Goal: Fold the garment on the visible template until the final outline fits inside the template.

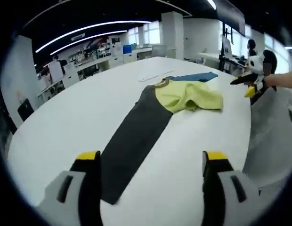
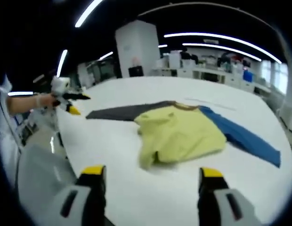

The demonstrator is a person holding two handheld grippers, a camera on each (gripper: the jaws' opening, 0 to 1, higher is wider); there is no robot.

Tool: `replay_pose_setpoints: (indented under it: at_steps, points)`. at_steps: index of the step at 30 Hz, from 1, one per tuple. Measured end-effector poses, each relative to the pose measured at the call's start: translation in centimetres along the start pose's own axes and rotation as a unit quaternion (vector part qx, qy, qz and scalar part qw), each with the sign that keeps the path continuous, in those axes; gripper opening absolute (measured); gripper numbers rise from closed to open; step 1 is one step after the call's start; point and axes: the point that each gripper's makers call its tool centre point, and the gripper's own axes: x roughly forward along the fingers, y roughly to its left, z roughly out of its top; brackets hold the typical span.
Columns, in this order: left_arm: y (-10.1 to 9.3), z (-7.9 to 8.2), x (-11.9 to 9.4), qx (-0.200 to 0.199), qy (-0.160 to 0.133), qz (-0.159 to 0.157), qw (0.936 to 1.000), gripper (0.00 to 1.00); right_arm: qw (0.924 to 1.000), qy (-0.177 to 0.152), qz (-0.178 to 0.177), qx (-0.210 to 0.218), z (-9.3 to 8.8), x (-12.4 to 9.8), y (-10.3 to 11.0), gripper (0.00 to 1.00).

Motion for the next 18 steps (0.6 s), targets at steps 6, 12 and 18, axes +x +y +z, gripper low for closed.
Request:
replay_pose_setpoints:
  at_steps: [6, 12, 18]
  points:
    - [-4.4, 1.9, -1.0, -0.005, -0.014, 0.015, 0.9998, 0.84, 0.9995, 0.002, 0.025, -0.018, 0.8, 0.2, -1.2, 0.78]
    - [-6.4, 2.9, -1.8, -0.015, -0.023, 0.039, 0.9989, 0.84, 0.9971, 0.005, 0.051, -0.057, 1.8, 0.2, -2.6, 0.77]
    - [-9.9, 4.4, -1.7, -0.021, -0.028, 0.058, 0.9977, 0.85, 0.9903, 0.024, 0.078, -0.112, 1.3, 0.9, -3.5, 0.75]
